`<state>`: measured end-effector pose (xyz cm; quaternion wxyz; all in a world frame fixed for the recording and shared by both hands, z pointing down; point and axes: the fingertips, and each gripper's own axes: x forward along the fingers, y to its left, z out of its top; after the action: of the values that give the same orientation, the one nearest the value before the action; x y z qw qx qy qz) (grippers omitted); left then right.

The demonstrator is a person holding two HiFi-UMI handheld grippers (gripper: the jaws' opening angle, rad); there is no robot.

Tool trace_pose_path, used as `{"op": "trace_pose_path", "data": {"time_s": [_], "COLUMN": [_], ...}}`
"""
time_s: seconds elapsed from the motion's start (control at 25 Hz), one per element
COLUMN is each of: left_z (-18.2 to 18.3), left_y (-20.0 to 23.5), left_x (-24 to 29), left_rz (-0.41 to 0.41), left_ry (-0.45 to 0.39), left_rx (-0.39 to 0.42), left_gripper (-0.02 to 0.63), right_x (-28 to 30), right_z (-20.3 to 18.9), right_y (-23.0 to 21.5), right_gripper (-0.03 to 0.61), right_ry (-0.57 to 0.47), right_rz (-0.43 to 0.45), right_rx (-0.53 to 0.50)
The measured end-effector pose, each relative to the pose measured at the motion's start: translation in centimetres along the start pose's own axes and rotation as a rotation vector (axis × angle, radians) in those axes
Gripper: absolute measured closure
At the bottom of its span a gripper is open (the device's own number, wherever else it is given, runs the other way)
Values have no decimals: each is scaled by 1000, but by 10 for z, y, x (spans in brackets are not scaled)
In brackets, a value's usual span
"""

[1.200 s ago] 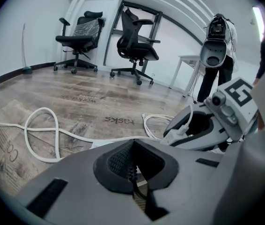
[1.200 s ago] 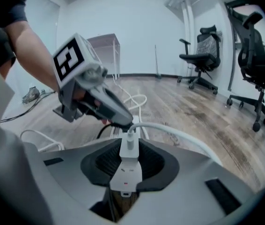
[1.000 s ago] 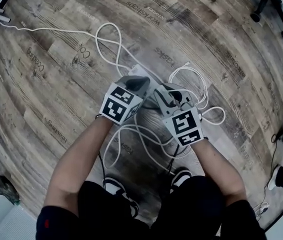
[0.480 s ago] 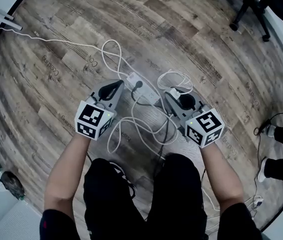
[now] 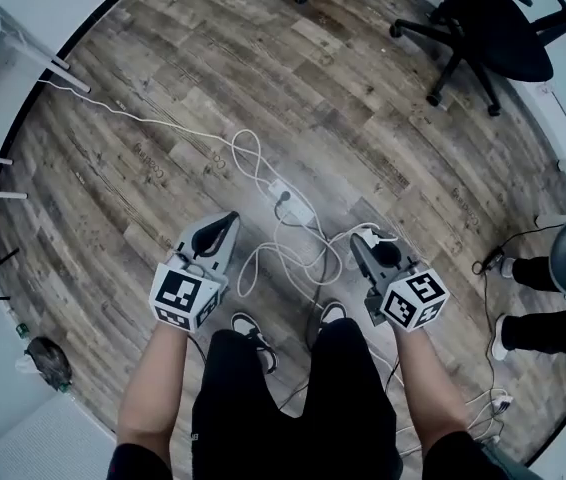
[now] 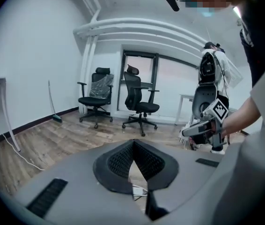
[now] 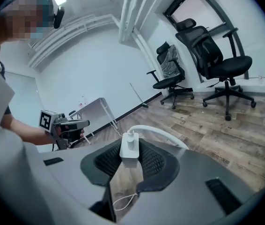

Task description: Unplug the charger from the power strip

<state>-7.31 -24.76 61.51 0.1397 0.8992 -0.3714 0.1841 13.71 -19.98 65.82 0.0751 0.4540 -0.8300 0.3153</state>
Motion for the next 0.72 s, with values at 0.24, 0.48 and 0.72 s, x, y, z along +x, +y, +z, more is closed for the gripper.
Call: {"op": "trace_pose_path", "data": {"time_s": [0.24, 0.48, 0.72], "left_z": [126, 225, 307], "left_y": [-21, -40, -79], "left_x": [-91, -172, -231], "left_rz": [84, 128, 165], "left_ry": [-75, -163, -250], "left_rx": [-96, -139, -156], "left_gripper": [595, 595, 595], "right_x": [-90, -151, -197], "right_z": [113, 231, 322], "right_y": [62, 130, 201], "right_gripper": [474, 474, 472], "right_ry": [-101, -247, -295], "right_rz": [-40, -47, 35], "right_rx": [-7, -64, -226]}}
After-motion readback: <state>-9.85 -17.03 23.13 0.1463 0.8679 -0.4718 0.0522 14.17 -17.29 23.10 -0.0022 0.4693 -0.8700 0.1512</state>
